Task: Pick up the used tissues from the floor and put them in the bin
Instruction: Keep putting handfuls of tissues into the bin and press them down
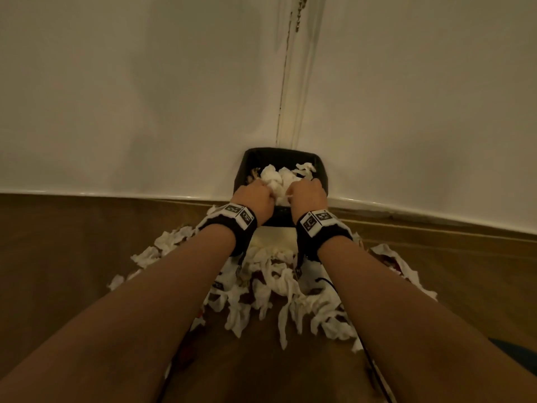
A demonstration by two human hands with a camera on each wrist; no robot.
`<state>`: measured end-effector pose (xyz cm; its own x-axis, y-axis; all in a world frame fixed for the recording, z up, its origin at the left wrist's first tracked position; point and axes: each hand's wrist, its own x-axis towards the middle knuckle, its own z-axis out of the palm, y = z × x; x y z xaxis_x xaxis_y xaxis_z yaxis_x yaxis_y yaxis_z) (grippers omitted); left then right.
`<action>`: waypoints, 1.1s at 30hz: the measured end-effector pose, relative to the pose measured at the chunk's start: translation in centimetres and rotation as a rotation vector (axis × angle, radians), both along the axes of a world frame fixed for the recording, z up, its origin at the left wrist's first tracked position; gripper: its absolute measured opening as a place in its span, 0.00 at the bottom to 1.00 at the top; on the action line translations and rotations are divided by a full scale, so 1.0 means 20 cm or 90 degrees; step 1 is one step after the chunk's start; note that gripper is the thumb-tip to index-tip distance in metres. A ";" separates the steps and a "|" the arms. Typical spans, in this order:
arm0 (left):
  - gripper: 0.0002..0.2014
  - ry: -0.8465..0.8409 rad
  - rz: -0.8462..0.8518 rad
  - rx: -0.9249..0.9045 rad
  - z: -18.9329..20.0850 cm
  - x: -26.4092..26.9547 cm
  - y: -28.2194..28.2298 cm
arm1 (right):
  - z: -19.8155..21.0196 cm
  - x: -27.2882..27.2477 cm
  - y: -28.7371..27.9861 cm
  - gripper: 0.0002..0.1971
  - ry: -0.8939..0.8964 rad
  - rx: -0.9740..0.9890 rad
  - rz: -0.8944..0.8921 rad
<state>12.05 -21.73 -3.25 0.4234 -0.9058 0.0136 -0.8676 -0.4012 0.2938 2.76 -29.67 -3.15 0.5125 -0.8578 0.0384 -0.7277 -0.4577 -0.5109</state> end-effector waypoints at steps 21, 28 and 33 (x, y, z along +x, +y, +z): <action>0.12 -0.009 0.105 -0.236 0.04 0.02 0.12 | 0.06 0.01 0.06 0.16 0.143 -0.202 0.069; 0.10 0.014 0.172 -0.303 0.02 0.14 0.35 | 0.14 0.01 0.23 0.15 -0.038 -0.306 0.085; 0.10 0.055 0.225 -0.234 -0.09 0.20 0.57 | 0.07 0.07 0.43 0.11 -0.102 -0.279 0.224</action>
